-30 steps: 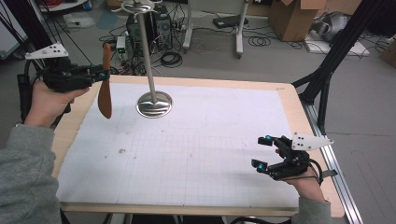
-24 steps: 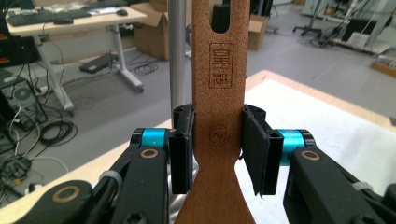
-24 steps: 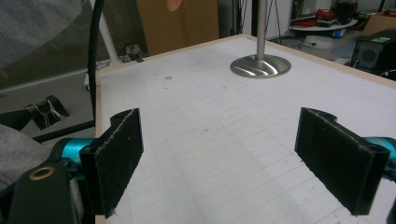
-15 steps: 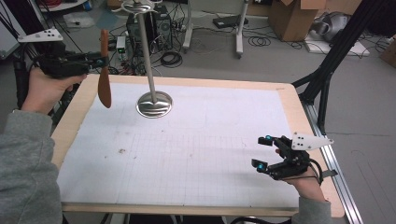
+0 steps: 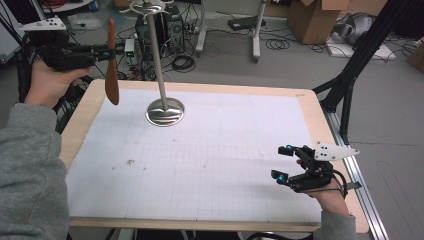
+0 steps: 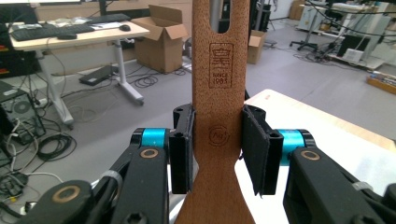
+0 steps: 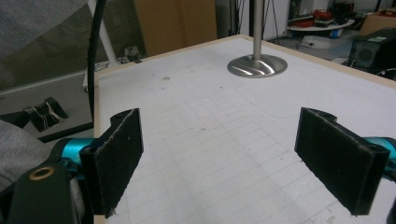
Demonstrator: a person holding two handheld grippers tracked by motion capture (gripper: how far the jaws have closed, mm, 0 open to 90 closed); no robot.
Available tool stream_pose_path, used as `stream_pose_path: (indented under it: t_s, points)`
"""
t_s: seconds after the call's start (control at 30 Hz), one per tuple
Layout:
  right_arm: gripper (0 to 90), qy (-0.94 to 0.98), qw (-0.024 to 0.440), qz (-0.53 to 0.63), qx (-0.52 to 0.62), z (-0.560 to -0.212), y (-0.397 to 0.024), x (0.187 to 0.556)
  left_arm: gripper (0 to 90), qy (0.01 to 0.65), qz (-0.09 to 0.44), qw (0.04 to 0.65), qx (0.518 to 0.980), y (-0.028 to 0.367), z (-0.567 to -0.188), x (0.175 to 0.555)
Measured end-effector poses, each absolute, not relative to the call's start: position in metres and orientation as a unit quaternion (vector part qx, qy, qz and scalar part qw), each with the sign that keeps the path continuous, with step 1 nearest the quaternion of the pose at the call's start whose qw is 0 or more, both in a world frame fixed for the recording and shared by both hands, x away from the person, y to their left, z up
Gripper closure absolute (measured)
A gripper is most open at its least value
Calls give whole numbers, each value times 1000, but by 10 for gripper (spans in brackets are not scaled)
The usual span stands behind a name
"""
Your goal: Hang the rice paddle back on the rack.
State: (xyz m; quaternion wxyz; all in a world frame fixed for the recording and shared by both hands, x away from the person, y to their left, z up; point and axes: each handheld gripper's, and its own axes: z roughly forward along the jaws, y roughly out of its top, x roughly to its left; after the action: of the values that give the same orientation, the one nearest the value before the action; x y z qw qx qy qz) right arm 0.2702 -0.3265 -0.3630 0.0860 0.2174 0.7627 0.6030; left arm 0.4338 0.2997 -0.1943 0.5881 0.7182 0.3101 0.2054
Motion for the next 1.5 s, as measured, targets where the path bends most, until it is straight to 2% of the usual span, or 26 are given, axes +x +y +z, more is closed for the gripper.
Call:
stream_pose_path:
  t_s: [0.53, 1.5]
  points:
    - [141, 761, 89, 604, 220, -361, -331, 268, 655, 317, 209, 594, 709, 291, -176, 445]
    - [141, 757, 97, 608, 219, -359, -336, 266, 655, 330, 208, 597, 701, 279, -170, 461]
